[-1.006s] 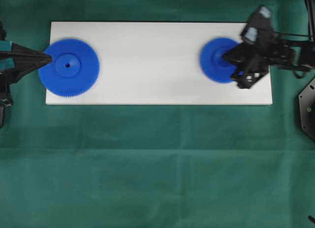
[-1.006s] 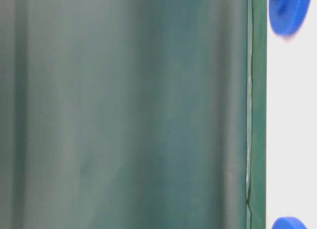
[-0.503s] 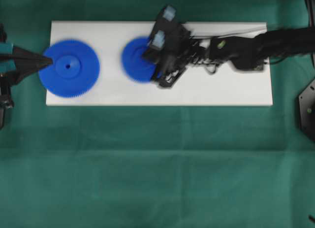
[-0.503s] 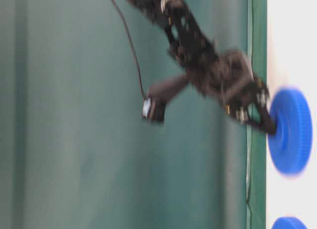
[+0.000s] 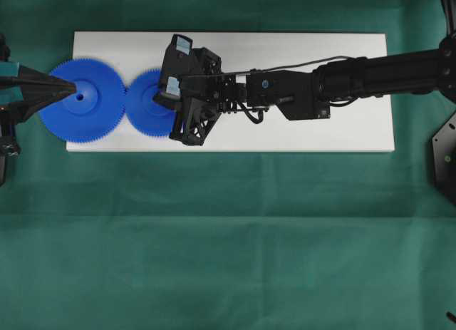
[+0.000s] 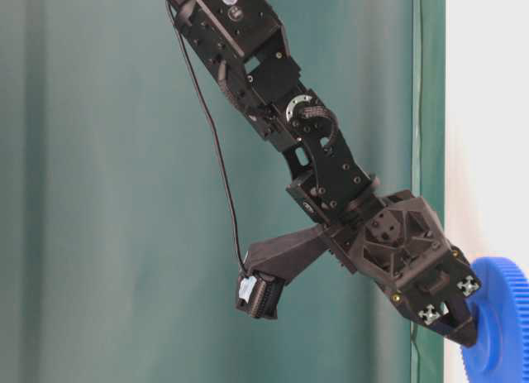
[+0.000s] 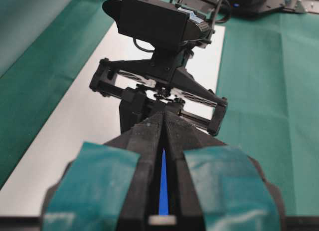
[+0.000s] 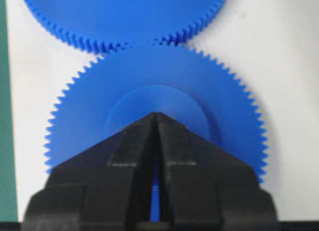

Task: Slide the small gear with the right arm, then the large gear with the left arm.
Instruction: 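Slide the small gear left with the right gripper until it meshes with the large gear, then slide the small gear back right to the board's right end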

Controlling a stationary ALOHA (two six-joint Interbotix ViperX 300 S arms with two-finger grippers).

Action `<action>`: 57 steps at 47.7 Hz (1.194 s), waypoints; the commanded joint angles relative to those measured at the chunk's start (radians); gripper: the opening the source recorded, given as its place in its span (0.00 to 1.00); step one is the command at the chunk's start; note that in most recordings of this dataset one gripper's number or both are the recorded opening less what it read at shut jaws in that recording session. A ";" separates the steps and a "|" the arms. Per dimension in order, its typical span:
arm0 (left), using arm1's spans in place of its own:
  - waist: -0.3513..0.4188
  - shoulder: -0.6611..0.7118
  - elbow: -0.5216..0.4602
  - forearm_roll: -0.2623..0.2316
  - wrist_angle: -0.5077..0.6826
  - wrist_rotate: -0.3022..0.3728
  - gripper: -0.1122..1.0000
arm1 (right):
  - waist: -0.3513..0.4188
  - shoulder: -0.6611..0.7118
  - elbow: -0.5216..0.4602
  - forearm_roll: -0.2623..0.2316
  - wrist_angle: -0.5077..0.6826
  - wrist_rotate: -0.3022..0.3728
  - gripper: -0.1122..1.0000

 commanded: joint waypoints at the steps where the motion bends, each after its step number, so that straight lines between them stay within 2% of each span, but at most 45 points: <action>1: 0.002 0.009 -0.011 -0.003 -0.005 0.002 0.10 | 0.021 0.006 0.005 -0.003 0.034 0.002 0.55; 42: 0.002 0.009 -0.009 -0.003 -0.005 -0.003 0.10 | 0.015 0.006 0.006 -0.003 0.055 0.003 0.55; 50: 0.002 0.008 -0.006 -0.003 -0.005 -0.003 0.10 | 0.008 -0.011 0.029 -0.003 0.060 0.005 0.55; 57: 0.002 0.008 -0.003 -0.003 -0.005 -0.003 0.10 | -0.006 -0.051 0.089 -0.003 0.058 0.006 0.55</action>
